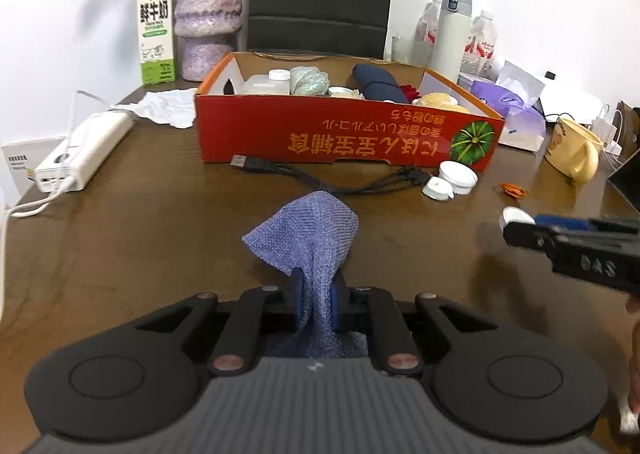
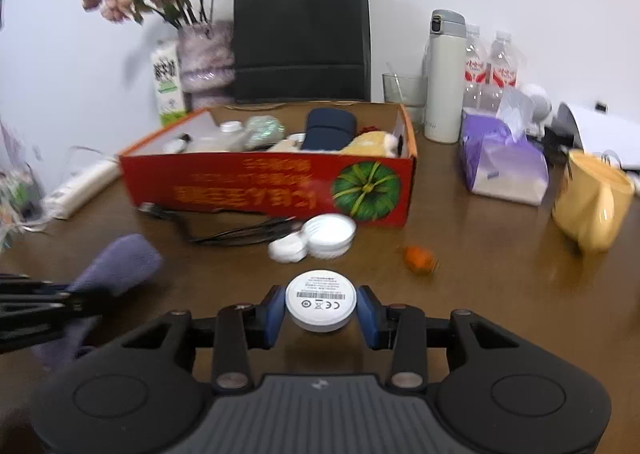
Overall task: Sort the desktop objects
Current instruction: 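Carry the pouch and puck into the cardboard box and open both tools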
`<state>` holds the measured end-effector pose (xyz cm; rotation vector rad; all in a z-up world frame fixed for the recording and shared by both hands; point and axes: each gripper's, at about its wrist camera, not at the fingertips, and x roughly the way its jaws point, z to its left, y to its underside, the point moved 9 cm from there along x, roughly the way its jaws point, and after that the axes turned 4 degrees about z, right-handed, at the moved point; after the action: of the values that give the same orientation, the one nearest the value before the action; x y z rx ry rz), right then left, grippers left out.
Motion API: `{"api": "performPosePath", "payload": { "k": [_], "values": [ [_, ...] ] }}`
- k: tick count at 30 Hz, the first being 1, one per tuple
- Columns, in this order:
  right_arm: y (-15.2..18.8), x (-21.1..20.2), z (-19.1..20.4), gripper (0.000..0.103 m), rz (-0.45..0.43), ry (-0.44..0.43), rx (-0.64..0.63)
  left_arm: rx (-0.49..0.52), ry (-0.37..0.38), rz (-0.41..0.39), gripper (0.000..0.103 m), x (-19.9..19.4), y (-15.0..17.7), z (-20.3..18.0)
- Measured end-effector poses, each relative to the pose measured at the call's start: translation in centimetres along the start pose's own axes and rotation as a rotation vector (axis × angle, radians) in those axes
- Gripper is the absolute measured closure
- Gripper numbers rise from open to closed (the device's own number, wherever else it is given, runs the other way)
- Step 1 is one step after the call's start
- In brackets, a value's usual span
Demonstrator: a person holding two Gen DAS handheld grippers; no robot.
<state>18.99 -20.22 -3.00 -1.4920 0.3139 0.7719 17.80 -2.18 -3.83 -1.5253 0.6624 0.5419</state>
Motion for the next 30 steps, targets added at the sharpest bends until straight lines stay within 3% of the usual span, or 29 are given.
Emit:
{"api": "performPosePath", "payload": {
  "k": [7, 18, 25, 30],
  "values": [
    [3.1, -5.4, 2.8, 0.065, -0.039, -0.029, -0.03, -0.019, 0.012, -0.039, 0.09, -4.3, 1.9, -0.6],
    [3.6, -9.9, 4.8, 0.065, -0.113, -0.034, -0.046, -0.016, 0.024, -0.122, 0.09, -8.5, 1.8, -1.1],
    [1.3, -9.2, 4.7, 0.065, -0.12, -0.059, -0.046, -0.033, 0.036, -0.161, 0.09, -8.1, -1.4, -0.4],
    [-3.4, -8.0, 4.3, 0.065, -0.158, -0.088, -0.058, -0.052, 0.074, -0.194, 0.09, -6.6, -6.9, 0.3]
  ]
}}
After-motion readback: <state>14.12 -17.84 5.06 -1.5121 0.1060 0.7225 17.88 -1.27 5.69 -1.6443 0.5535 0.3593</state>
